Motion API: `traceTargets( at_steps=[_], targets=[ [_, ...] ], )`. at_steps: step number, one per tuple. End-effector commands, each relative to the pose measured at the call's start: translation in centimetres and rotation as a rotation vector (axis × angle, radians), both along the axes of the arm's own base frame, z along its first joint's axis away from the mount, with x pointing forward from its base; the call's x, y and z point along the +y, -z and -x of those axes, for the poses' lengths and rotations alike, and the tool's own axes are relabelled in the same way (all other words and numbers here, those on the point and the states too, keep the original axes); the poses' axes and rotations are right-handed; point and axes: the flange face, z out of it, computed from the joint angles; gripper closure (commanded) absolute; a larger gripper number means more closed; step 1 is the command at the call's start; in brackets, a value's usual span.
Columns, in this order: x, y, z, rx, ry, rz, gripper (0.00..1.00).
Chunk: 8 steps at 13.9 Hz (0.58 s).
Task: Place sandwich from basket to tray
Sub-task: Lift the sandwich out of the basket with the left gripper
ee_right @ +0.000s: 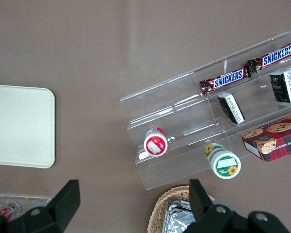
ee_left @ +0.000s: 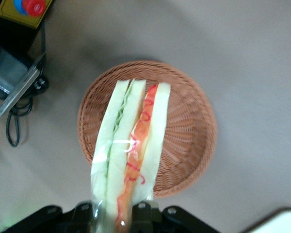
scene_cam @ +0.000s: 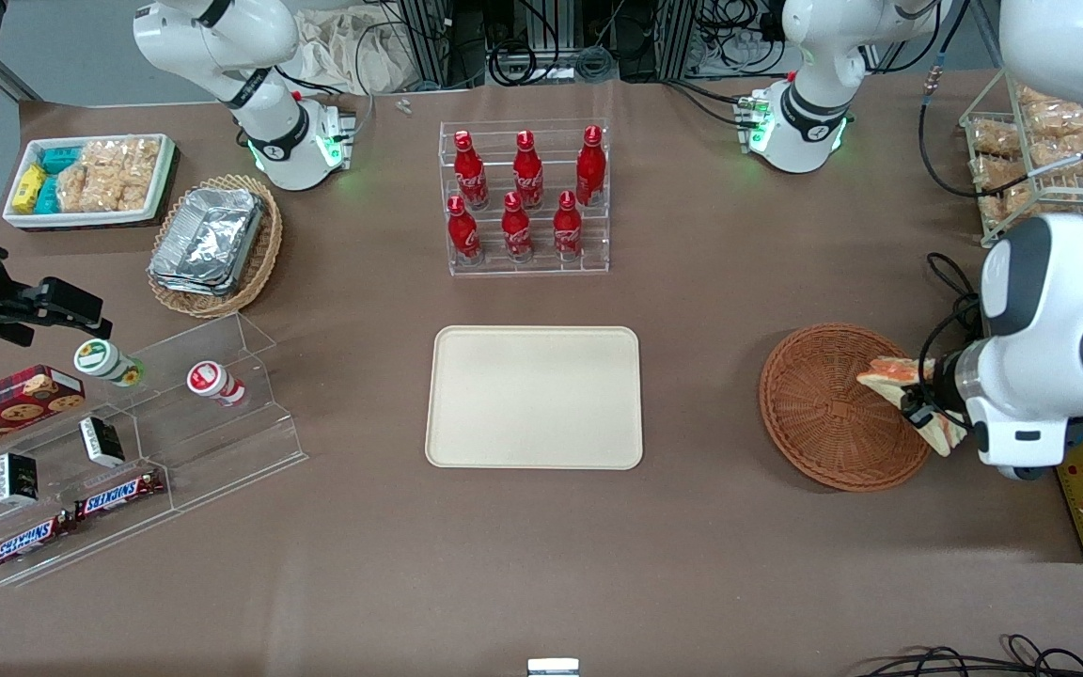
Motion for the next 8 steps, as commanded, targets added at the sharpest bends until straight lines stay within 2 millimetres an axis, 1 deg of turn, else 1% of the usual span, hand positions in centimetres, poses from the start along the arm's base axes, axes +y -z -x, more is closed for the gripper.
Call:
traceTargets(
  at_steps=[1,2,3,4,5,6,8],
  targets=[
    [-6.4,-3.7,0.5,-0.031,0.127,0.042,1.0],
    [-9.3,-4.1,1.2,-0.036,0.179,0.067,1.0],
    [-12.9,-4.4,2.1,-0.037,0.252,0.095,1.0],
    [-16.0,-3.8,3.0,-0.03,0.307,0.117,1.0],
    [-19.5,-2.7,3.6,-0.042,0.352,0.138,1.0],
    [-23.1,-1.2,4.5,-0.053,0.397,0.162,1.0],
    [-29.5,3.8,6.3,-0.049,0.496,0.187,1.0]
  ],
)
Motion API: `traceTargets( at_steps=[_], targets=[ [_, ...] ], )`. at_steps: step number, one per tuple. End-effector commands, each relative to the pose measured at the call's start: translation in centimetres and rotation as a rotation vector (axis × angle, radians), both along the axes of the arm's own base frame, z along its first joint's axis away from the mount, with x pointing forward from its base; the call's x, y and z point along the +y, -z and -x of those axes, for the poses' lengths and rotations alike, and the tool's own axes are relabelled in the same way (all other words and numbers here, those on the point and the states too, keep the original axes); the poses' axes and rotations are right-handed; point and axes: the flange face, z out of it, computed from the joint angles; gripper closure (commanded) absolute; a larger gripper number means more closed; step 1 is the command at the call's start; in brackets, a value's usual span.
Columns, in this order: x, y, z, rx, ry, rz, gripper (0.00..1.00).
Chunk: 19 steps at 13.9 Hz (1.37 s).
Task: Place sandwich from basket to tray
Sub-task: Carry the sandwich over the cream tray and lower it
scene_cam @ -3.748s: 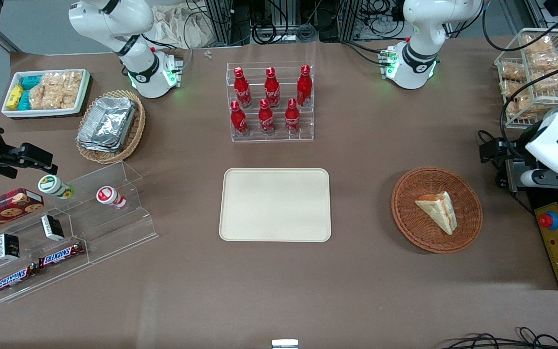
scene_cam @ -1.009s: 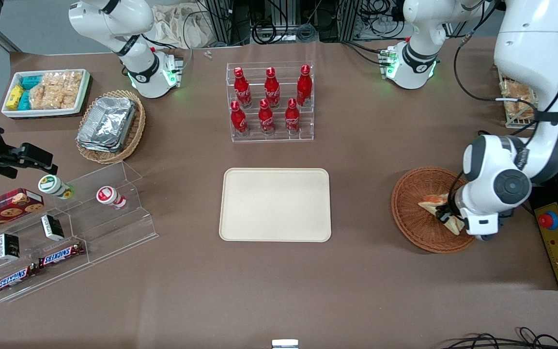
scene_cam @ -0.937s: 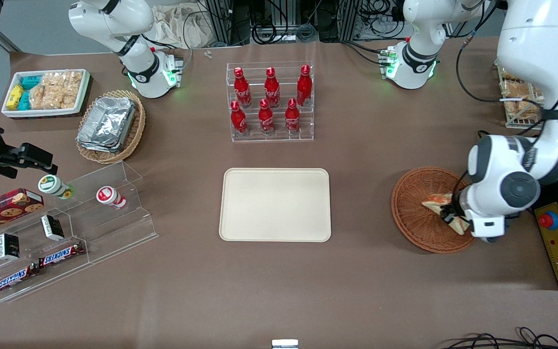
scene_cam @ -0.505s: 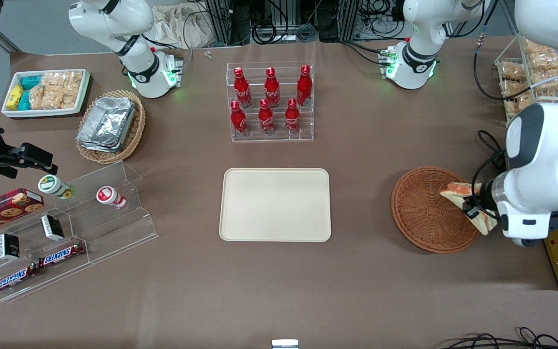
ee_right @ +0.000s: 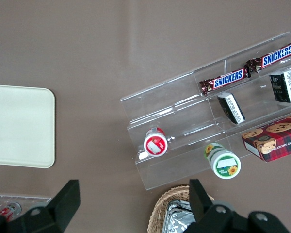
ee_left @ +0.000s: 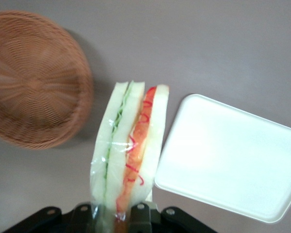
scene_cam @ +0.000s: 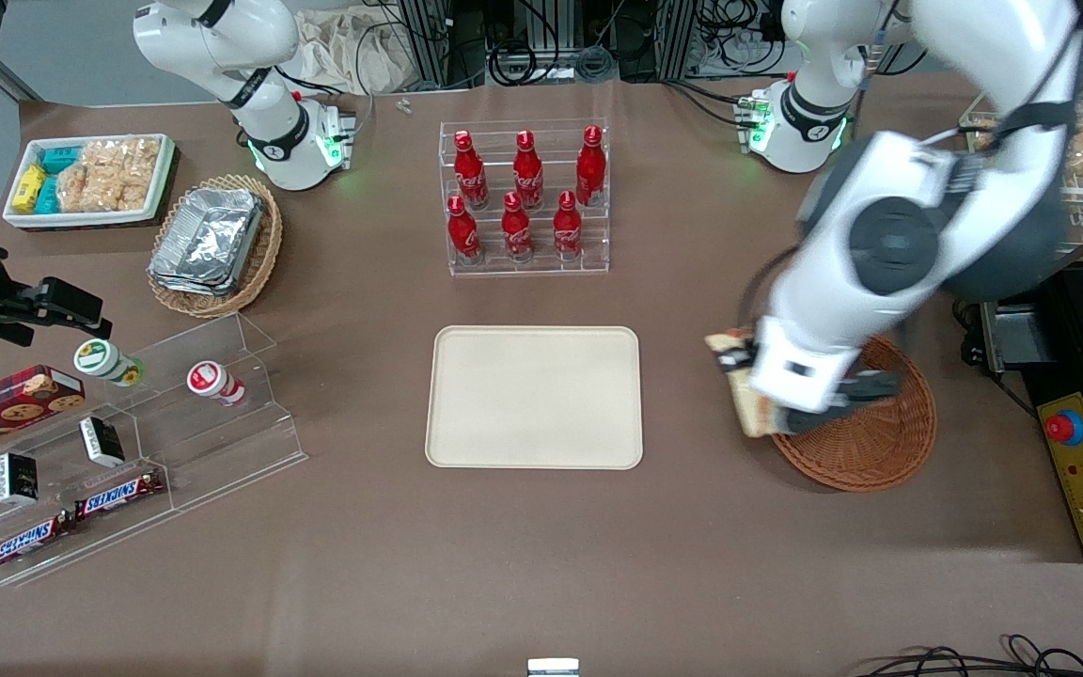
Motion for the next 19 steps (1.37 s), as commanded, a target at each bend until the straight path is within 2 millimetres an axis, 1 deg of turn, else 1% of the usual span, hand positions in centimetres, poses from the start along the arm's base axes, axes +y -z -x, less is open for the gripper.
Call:
traceTargets(
  at_steps=[1,3,4,5,6,10,12,13,14,16,17,18,19],
  targets=[
    [-7.3,7.4,1.5,0.014,0.117,0.029,1.0],
    [-10.5,13.6,1.9,0.006,0.181,0.021,1.0],
    [-12.2,16.3,2.7,0.002,0.224,0.009,1.0],
    [-12.7,18.8,3.0,0.011,0.249,-0.01,1.0],
    [-12.3,20.1,2.8,0.015,0.27,-0.028,1.0],
    [-11.3,23.8,2.4,0.039,0.278,-0.069,1.0],
    [-11.2,24.4,2.4,0.041,0.284,-0.078,1.0],
    [-11.2,24.6,2.4,0.043,0.283,-0.078,0.98],
    [-11.2,24.9,2.3,0.039,0.285,-0.079,0.91],
    [-11.2,24.9,2.3,0.039,0.278,-0.078,0.66],
    [-11.3,24.9,2.3,0.038,0.272,-0.077,0.56],
    [-11.3,24.5,2.1,0.033,0.267,-0.073,0.49],
    [-11.2,24.2,1.9,0.027,0.263,-0.072,0.36]
  ],
)
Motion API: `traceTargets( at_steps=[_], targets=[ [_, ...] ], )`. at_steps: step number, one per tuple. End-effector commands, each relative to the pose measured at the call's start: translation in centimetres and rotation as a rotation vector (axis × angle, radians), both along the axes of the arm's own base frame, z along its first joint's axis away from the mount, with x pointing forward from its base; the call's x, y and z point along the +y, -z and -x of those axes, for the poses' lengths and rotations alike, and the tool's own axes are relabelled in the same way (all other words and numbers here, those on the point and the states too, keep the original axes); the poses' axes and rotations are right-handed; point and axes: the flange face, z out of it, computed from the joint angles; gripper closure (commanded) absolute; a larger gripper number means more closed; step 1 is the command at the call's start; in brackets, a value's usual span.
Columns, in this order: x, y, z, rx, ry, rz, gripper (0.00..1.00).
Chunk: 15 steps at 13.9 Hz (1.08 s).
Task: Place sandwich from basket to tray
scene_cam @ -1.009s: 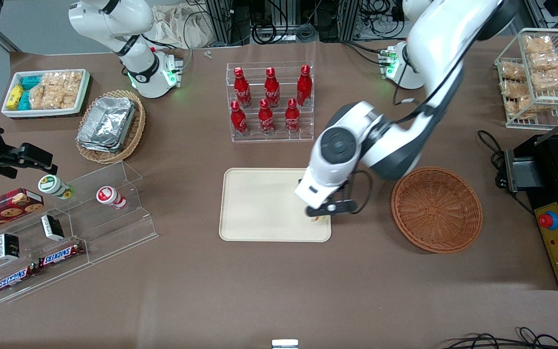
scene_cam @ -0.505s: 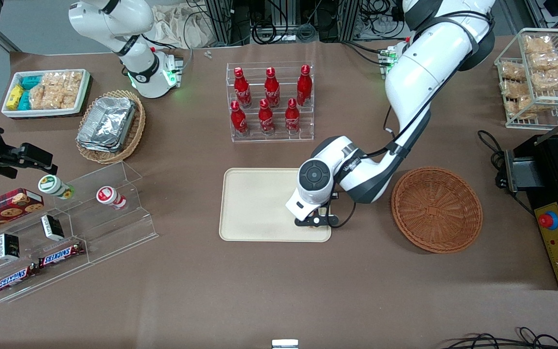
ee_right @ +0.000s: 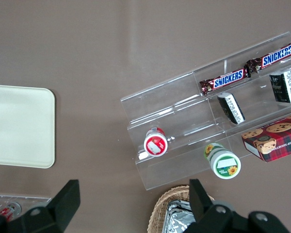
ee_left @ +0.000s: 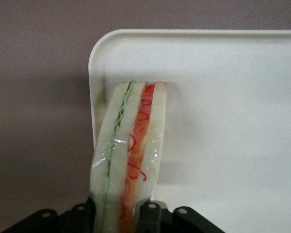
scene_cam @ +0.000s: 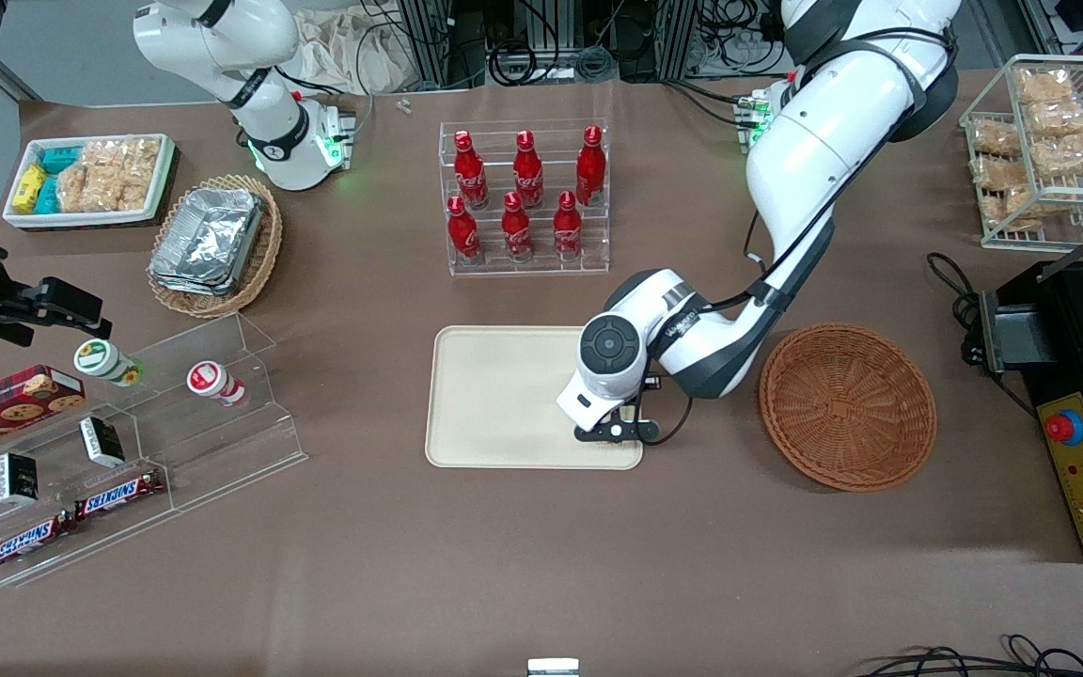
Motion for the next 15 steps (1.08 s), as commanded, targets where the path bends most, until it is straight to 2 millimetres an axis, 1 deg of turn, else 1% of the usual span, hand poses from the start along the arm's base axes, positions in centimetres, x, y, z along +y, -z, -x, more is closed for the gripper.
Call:
traceTargets(
  at_steps=[1,2,3,4,6,7,8,9,10,12,13,15],
  targets=[
    [-0.3,-1.3,-1.1,-0.034,-0.015,0.011,0.29],
    [-0.1,-2.0,-1.6,-0.044,-0.025,0.02,0.01],
    [0.2,-3.0,-2.2,-0.059,-0.041,0.027,0.0],
    [0.7,-4.5,-3.4,-0.085,-0.078,0.041,0.0],
    [2.0,-8.7,-4.7,-0.143,-0.106,0.051,0.0],
    [3.4,-11.7,-5.4,-0.171,-0.128,0.059,0.0],
    [6.0,-13.8,-6.2,-0.178,-0.159,0.04,0.0],
    [8.0,-15.2,-6.1,-0.158,-0.177,0.005,0.0],
    [8.9,-16.8,-5.6,-0.144,-0.187,0.004,0.0],
    [12.9,-19.2,-5.2,-0.127,-0.198,0.019,0.0],
    [15.0,-20.4,-4.7,-0.113,-0.183,0.032,0.0],
    [18.5,-22.8,-3.3,-0.095,-0.168,0.064,0.0]
  ],
)
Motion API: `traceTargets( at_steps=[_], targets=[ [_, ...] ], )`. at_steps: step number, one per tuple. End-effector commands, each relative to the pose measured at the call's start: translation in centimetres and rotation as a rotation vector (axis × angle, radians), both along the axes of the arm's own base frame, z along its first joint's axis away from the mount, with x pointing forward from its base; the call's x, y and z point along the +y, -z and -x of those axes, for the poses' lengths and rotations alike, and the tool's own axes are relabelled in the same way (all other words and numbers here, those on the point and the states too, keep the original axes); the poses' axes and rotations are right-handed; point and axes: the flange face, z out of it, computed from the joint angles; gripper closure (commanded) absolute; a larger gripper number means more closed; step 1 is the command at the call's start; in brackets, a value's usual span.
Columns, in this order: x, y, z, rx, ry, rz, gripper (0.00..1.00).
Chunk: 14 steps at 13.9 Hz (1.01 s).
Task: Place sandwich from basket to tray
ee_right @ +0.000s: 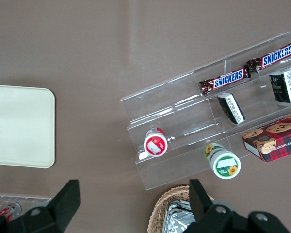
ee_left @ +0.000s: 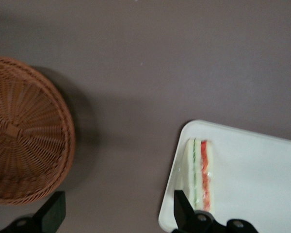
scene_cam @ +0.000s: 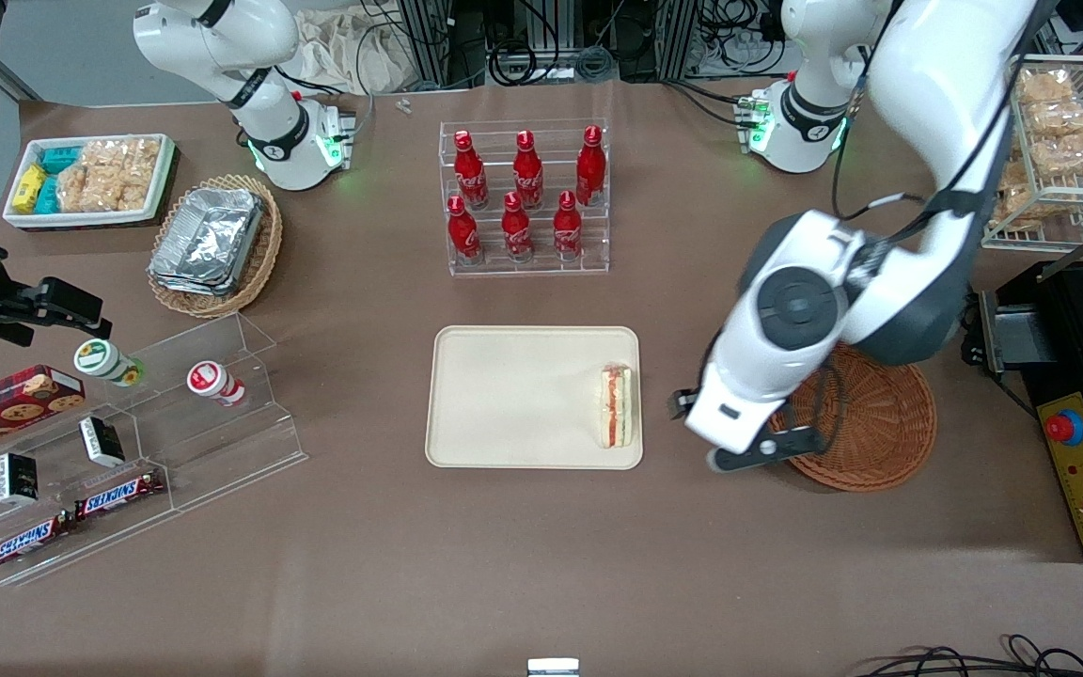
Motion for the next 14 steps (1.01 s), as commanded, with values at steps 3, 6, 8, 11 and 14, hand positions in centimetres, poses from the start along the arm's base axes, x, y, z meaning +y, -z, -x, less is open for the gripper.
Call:
traceTargets(
  at_steps=[3,6,8,11,14],
  targets=[
    [7.3,-4.2,4.3,0.018,0.045,0.019,0.0],
    [9.4,-4.8,6.8,0.022,0.092,-0.011,0.0],
    [11.1,-4.6,7.3,0.013,0.075,0.005,0.0],
    [13.3,-5.2,7.9,0.023,0.121,0.019,0.0],
    [13.6,-5.7,7.3,0.02,0.105,0.026,0.0]
  ],
)
